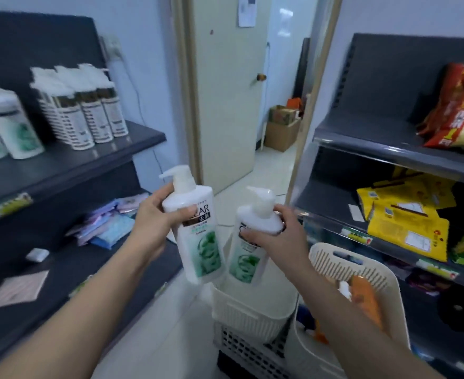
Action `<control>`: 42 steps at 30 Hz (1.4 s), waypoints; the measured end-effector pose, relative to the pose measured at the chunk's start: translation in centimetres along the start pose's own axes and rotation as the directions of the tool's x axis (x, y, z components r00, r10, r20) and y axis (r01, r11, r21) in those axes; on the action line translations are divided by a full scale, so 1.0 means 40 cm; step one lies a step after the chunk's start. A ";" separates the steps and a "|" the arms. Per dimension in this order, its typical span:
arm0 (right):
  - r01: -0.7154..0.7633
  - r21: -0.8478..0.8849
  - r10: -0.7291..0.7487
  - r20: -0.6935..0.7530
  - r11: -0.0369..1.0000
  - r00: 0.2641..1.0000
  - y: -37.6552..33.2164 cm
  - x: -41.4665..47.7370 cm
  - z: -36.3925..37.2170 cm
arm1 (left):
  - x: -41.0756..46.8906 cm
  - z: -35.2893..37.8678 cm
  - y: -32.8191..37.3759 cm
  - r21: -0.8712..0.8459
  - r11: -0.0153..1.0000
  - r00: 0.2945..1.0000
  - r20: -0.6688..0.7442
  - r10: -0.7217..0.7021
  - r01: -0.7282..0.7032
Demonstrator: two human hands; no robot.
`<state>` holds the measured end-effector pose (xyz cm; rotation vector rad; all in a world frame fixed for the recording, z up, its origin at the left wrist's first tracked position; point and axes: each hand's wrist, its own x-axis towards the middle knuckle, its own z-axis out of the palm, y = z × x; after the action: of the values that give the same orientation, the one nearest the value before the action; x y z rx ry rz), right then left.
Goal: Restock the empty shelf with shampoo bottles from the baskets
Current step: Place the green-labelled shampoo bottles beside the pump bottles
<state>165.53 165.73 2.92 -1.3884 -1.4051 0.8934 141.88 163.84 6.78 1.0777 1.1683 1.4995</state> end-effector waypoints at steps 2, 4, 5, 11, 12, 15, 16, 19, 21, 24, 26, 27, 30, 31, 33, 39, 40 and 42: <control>0.026 0.017 -0.027 0.085 1.000 0.996 -0.037 0.009 0.079 | -0.014 -0.081 0.028 -0.005 1.000 0.999 -0.044 0.003 -0.004; 0.057 0.033 -0.061 0.155 0.998 0.986 -0.074 0.017 0.162 | -0.024 -0.162 0.057 0.014 1.000 0.996 -0.088 0.028 -0.027; 0.068 0.040 -0.074 0.189 0.997 0.979 -0.094 0.020 0.205 | -0.029 -0.201 0.073 0.028 0.999 0.994 -0.107 0.038 -0.035; 0.080 0.075 -0.102 0.349 0.994 0.932 -0.205 0.035 0.451 | -0.022 -0.450 0.143 0.052 0.997 0.975 -0.208 0.074 -0.064; 0.076 0.079 -0.100 0.365 0.994 0.926 -0.225 0.039 0.497 | -0.021 -0.491 0.158 0.054 0.996 0.971 -0.228 0.080 -0.069; 0.073 0.098 -0.108 0.419 0.992 0.901 -0.277 0.053 0.622 | -0.011 -0.599 0.200 0.079 0.992 0.961 -0.253 0.111 -0.094; 0.078 0.105 -0.116 0.437 0.991 0.892 -0.295 0.056 0.659 | -0.007 -0.633 0.213 0.088 0.990 0.956 -0.265 0.128 -0.108; 0.098 0.140 -0.154 0.485 0.985 0.861 -0.347 0.072 0.762 | 0.008 -0.725 0.248 0.094 0.987 0.938 -0.310 0.154 -0.131; 0.120 0.163 -0.187 0.501 0.979 0.845 -0.383 0.086 0.820 | 0.021 -0.773 0.272 0.089 0.986 0.929 -0.330 0.164 -0.142; 0.148 0.196 -0.233 0.537 0.969 0.811 -0.447 0.111 0.892 | 0.047 -0.831 0.305 0.088 0.981 0.919 -0.345 0.192 -0.172; 0.137 0.227 -0.246 0.569 0.964 0.785 -0.486 0.138 0.936 | 0.072 -0.865 0.325 0.083 0.978 0.915 -0.345 0.210 -0.193; 0.135 0.241 -0.254 0.583 0.961 0.772 -0.504 0.155 0.956 | 0.087 -0.881 0.334 0.084 0.975 0.913 -0.342 0.223 -0.207; 0.148 0.273 -0.290 0.610 0.951 0.737 -0.552 0.213 1.008 | 0.141 -0.921 0.362 0.116 0.963 0.895 -0.357 0.269 -0.243; 0.153 0.282 -0.301 0.619 0.947 0.726 -0.563 0.236 1.027 | 0.161 -0.931 0.370 0.126 0.960 0.888 -0.364 0.280 -0.251; 0.159 0.304 -0.325 0.636 0.939 0.700 -0.583 0.287 1.065 | 0.204 -0.949 0.385 0.146 0.953 0.876 -0.375 0.303 -0.267; 0.200 0.360 -0.404 0.687 0.911 0.604 -0.641 0.428 1.181 | 0.328 -0.995 0.417 0.183 0.942 0.833 -0.441 0.335 -0.282; 0.197 0.365 -0.407 0.694 0.910 0.595 -0.646 0.449 1.200 | 0.347 -1.006 0.418 0.187 0.941 0.825 -0.453 0.338 -0.283; 0.179 0.374 -0.405 0.709 0.910 0.577 -0.650 0.487 1.237 | 0.386 -1.034 0.413 0.187 0.941 0.814 -0.472 0.339 -0.283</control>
<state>112.13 188.13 15.26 -0.4882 -1.9897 1.4872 96.37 169.59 17.64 1.0161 1.4918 2.0824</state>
